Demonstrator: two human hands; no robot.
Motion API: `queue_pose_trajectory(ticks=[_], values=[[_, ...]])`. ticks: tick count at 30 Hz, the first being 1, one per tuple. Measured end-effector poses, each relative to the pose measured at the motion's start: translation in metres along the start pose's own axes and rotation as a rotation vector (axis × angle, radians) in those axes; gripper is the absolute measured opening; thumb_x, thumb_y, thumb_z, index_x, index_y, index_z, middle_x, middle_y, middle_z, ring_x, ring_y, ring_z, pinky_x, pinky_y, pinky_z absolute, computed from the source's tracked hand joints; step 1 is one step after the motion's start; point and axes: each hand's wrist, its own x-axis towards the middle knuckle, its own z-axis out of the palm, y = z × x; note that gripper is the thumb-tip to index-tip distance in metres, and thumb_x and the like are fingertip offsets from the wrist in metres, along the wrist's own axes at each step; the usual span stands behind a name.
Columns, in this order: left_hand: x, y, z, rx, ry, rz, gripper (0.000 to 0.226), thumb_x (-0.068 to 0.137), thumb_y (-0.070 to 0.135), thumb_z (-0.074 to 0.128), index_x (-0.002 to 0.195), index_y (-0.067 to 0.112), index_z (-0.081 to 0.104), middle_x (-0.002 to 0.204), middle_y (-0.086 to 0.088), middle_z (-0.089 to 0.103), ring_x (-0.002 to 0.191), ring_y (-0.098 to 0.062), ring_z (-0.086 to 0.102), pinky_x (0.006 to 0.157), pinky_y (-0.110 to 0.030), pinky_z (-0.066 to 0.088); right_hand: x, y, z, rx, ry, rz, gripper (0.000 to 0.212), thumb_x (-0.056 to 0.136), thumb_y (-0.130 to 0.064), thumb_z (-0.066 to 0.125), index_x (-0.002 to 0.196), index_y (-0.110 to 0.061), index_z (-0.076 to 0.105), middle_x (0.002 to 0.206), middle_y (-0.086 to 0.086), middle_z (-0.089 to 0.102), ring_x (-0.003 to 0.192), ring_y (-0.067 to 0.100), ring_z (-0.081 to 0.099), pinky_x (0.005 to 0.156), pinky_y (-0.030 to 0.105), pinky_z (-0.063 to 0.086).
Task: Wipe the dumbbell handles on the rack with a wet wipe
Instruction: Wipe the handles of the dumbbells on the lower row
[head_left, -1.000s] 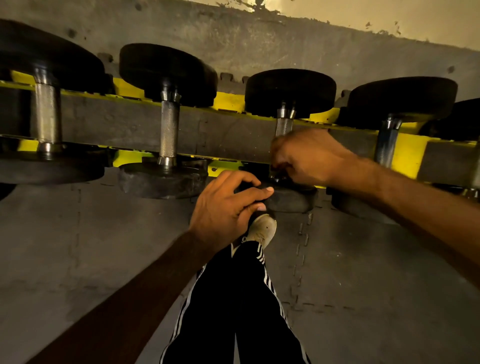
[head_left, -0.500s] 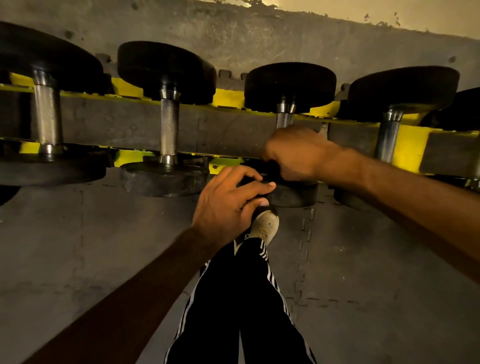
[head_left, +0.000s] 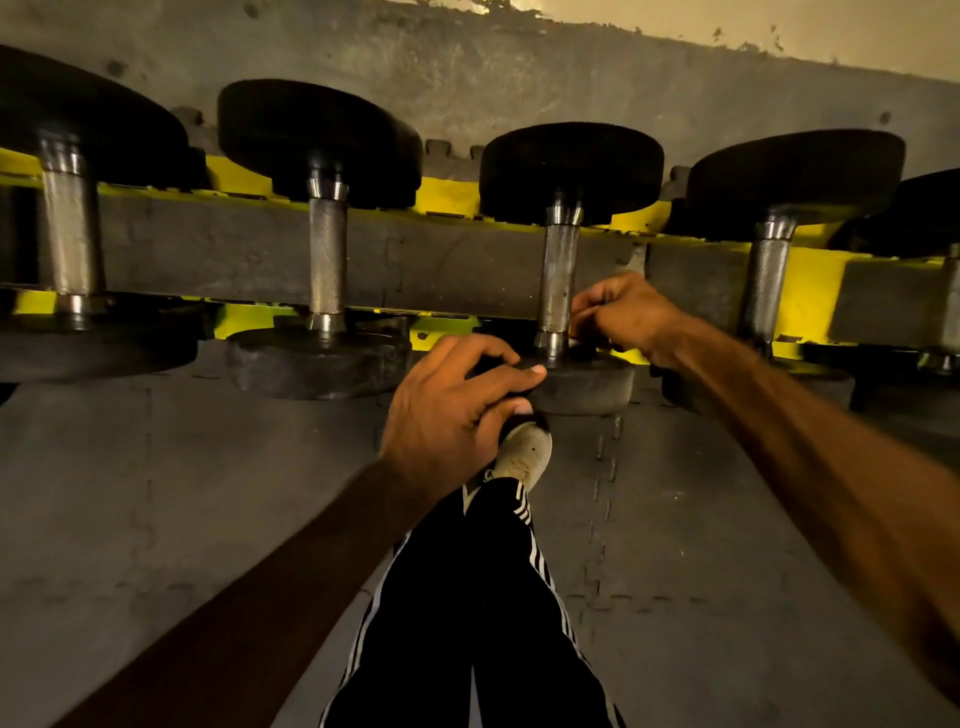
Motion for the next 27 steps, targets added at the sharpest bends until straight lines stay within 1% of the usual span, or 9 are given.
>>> queue_pose_trajectory(ticks=[3,5,8,10,12,16,19,23,27], values=[[-0.001,0.002,0.001,-0.005,0.017,-0.013,0.026,0.083,0.017,0.081,0.109,0.02,0.078,0.109,-0.002,0.066,0.099,-0.023,0.059,0.08,-0.04,0.05,0.016,-0.008,0.002,-0.068,-0.089,0.015,0.027,0.093,0.002,0.053,0.079,-0.016,0.068,0.057,-0.001,0.062,0.044,0.009,0.049,0.04,0.019,0.035],[-0.001,0.001,0.0,-0.005,0.013,-0.019,0.026,0.084,0.019,0.08,0.11,0.02,0.078,0.109,-0.002,0.066,0.1,-0.022,0.058,0.079,-0.04,0.051,0.017,-0.01,0.001,-0.071,-0.204,0.027,0.028,0.097,0.003,0.049,0.086,-0.011,0.07,0.05,0.0,0.055,0.032,0.005,0.039,0.032,0.016,0.028],[0.001,0.001,-0.002,-0.012,-0.001,-0.014,0.026,0.084,0.02,0.08,0.11,0.021,0.077,0.109,-0.001,0.065,0.1,-0.022,0.059,0.079,-0.042,0.051,0.012,-0.01,-0.005,-0.031,-0.33,0.041,0.028,0.1,0.002,0.045,0.108,-0.008,0.069,0.058,0.003,0.056,0.031,0.003,0.034,0.03,0.015,0.024],[0.003,0.002,-0.003,-0.014,-0.005,-0.014,0.026,0.083,0.02,0.081,0.109,0.022,0.078,0.108,0.0,0.065,0.099,-0.022,0.059,0.079,-0.042,0.051,0.011,-0.006,-0.01,-0.045,-0.335,0.055,0.028,0.099,0.0,0.047,0.107,-0.015,0.069,0.066,0.0,0.062,0.035,0.003,0.038,0.031,0.016,0.026],[0.003,0.002,-0.004,-0.015,-0.012,-0.017,0.026,0.082,0.02,0.081,0.108,0.022,0.078,0.108,0.0,0.066,0.099,-0.022,0.059,0.079,-0.041,0.051,0.008,0.002,-0.017,-0.049,-0.307,0.077,0.021,0.096,-0.005,0.056,0.102,-0.018,0.071,0.076,0.0,0.067,0.041,0.004,0.043,0.034,0.017,0.027],[0.004,0.001,-0.005,-0.023,-0.025,-0.012,0.026,0.083,0.021,0.079,0.109,0.021,0.077,0.108,0.0,0.065,0.1,-0.02,0.058,0.079,-0.04,0.051,-0.008,0.014,-0.024,0.031,-0.149,0.055,0.014,0.085,-0.006,0.072,0.093,-0.018,0.074,0.077,-0.003,0.072,0.052,0.006,0.053,0.041,0.019,0.035],[0.004,0.002,-0.005,-0.022,-0.02,-0.014,0.027,0.082,0.018,0.08,0.109,0.02,0.078,0.108,-0.001,0.065,0.099,-0.021,0.058,0.079,-0.041,0.051,-0.012,0.008,-0.004,0.159,0.022,0.005,0.017,0.085,0.004,0.067,0.087,-0.013,0.072,0.08,0.0,0.071,0.066,0.004,0.065,0.056,0.018,0.05],[0.006,0.003,-0.007,-0.023,-0.039,-0.019,0.027,0.082,0.018,0.08,0.108,0.021,0.077,0.107,0.0,0.065,0.099,-0.021,0.058,0.081,-0.039,0.051,-0.006,0.004,0.011,0.135,0.042,0.022,0.02,0.09,0.005,0.059,0.096,-0.009,0.072,0.094,0.009,0.073,0.087,0.017,0.07,0.074,0.027,0.059],[0.01,0.002,-0.011,-0.039,-0.08,-0.004,0.025,0.081,0.019,0.078,0.106,0.019,0.077,0.105,0.0,0.065,0.099,-0.021,0.057,0.081,-0.036,0.049,-0.025,0.002,-0.002,0.248,0.14,-0.03,0.014,0.087,0.004,0.066,0.093,-0.007,0.072,0.092,0.008,0.072,0.081,0.014,0.071,0.067,0.024,0.059]])
